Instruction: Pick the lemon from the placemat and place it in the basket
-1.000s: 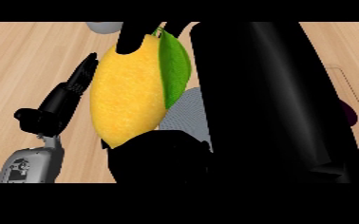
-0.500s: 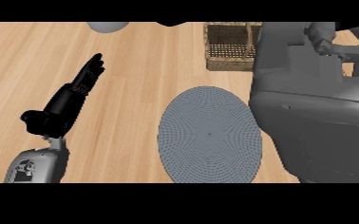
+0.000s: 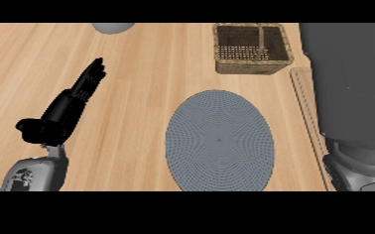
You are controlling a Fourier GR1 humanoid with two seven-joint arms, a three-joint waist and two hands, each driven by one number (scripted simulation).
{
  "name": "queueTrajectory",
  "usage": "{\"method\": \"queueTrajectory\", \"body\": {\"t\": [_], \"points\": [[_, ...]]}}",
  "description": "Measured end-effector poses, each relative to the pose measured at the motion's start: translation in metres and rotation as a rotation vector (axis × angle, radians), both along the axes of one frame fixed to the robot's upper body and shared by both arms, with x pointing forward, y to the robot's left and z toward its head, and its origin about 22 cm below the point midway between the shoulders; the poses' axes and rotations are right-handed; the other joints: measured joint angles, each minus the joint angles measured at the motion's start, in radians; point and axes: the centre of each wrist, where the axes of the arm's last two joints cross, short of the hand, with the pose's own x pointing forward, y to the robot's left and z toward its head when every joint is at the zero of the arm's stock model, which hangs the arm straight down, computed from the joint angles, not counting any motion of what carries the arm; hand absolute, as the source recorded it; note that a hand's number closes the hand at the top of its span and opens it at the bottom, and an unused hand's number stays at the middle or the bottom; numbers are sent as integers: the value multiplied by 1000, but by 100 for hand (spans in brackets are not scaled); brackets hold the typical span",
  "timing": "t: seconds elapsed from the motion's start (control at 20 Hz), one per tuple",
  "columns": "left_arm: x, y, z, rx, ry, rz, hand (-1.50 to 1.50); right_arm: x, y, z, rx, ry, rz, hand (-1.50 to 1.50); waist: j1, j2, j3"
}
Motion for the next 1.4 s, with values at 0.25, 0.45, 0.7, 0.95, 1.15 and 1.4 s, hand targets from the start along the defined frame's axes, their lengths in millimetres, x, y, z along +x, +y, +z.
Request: {"method": "queueTrajectory", "body": {"t": [0.25,0.45,0.7,0.95,1.15,1.4], "points": [[1,-4,3,4,-1,2,0,24,-21,-23,-6,27,1,150,-3,-1,0],[6,1,-1,0,-2,5,0,38,-39,-43,-12,2,-16,150,-5,0,0],[-2,-4,-2,1,1,5,0,53,-58,-69,-51,-42,-45,150,-3,-1,0],[-3,-4,0,2,-7,2,0,66,-74,-83,26,-108,-103,-150,1,1,1],[-1,-8,3,2,-2,1,0,76,-80,-91,42,-134,-111,-150,2,1,0],[1,-3,3,0,-3,-8,0,86,-88,-78,35,-165,-88,-150,4,2,0]]}}
